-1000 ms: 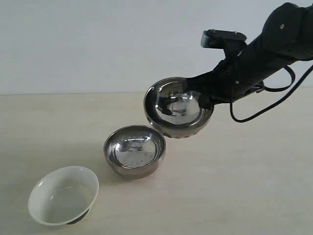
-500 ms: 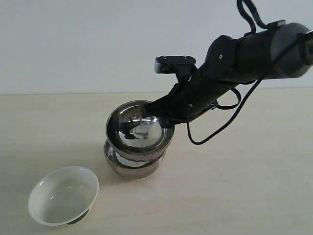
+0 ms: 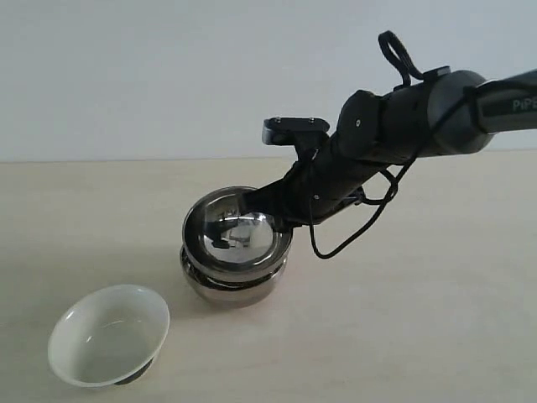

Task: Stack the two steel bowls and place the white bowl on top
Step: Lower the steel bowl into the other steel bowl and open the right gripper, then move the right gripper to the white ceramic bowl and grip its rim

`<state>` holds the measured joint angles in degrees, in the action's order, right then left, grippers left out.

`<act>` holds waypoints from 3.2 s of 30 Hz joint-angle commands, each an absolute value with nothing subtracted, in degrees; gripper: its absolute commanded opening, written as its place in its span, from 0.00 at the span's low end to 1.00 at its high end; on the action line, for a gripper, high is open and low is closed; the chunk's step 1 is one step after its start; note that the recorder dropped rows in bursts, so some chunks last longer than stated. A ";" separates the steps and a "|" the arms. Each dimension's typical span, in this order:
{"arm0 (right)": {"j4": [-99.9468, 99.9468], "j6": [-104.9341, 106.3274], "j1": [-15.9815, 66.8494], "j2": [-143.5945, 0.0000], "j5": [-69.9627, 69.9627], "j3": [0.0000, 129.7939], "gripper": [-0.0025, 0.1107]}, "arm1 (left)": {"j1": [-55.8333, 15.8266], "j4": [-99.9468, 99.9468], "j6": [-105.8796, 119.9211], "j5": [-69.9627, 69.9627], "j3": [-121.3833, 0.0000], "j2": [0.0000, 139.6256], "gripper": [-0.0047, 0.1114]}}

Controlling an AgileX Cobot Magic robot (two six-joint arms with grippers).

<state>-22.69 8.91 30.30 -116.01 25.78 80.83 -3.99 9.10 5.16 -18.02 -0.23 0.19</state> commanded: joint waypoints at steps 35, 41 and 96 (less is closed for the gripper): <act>-22.04 12.75 30.49 -111.85 20.42 79.29 0.02 | -3.83 9.17 5.42 -18.07 0.00 0.00 0.32; -20.82 12.24 30.49 -115.58 18.44 79.29 0.02 | -3.83 9.17 5.42 -18.07 0.00 0.00 0.32; -0.44 33.56 64.46 -120.49 22.65 79.53 0.64 | -3.83 9.17 5.42 -18.07 0.00 0.00 0.32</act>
<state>-4.95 37.22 64.45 -119.74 24.39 79.38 -3.99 9.10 5.16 -18.02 -0.23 0.19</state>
